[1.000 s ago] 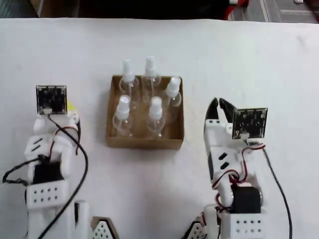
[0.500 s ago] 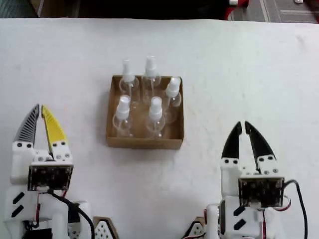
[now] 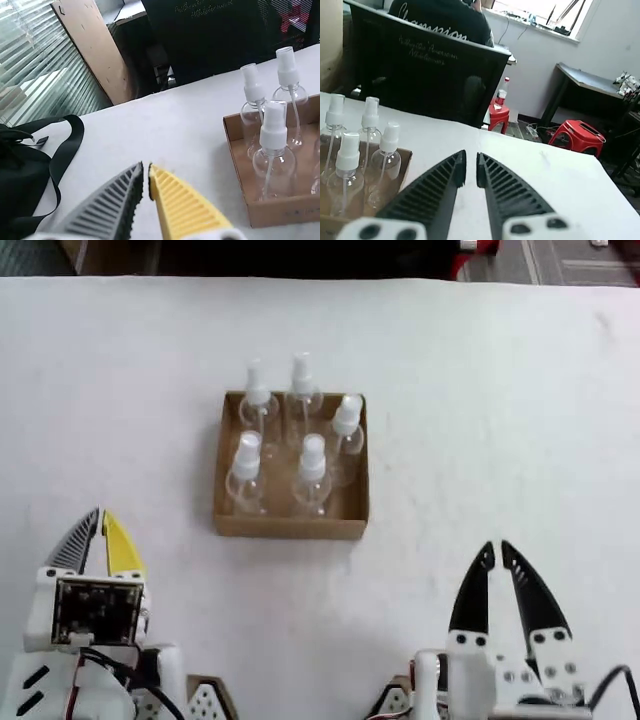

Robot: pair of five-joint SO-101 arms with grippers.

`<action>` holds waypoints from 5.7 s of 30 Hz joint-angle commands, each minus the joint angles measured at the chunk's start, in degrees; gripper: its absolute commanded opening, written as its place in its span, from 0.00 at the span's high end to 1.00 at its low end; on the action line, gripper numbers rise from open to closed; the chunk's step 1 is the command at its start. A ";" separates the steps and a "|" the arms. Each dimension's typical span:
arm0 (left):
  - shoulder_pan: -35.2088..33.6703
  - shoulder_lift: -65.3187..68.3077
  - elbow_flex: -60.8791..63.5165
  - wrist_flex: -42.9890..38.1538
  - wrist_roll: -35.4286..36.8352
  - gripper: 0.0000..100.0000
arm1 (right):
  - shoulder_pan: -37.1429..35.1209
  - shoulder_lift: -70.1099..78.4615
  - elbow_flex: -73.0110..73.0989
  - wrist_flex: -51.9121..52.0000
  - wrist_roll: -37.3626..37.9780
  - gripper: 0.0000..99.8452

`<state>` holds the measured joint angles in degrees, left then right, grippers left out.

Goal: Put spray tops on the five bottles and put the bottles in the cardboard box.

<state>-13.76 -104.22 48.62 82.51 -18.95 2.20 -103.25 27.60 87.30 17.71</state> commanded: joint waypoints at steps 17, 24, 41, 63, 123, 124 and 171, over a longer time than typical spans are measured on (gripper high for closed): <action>0.75 -0.04 45.36 -23.12 2.29 0.98 | 0.92 -0.22 33.05 -15.08 0.44 0.97; 1.98 -0.22 48.26 -29.19 18.81 0.98 | 0.57 -0.22 61.36 -40.13 0.35 0.97; 7.69 -0.22 48.35 -8.88 20.84 0.98 | 0.48 0.31 69.27 -26.59 -20.04 0.98; 7.69 -0.22 48.35 -8.88 15.65 0.98 | -1.98 0.22 69.27 -14.99 -15.38 0.98; 7.34 -0.22 48.35 -8.88 15.56 0.98 | -1.98 0.22 69.27 -14.90 -11.34 0.98; 7.34 -0.22 48.35 -8.88 15.56 0.98 | -1.98 0.22 69.27 -14.90 -11.34 0.98; 7.34 -0.22 48.35 -8.88 15.56 0.98 | -1.98 0.22 69.27 -14.90 -11.25 0.98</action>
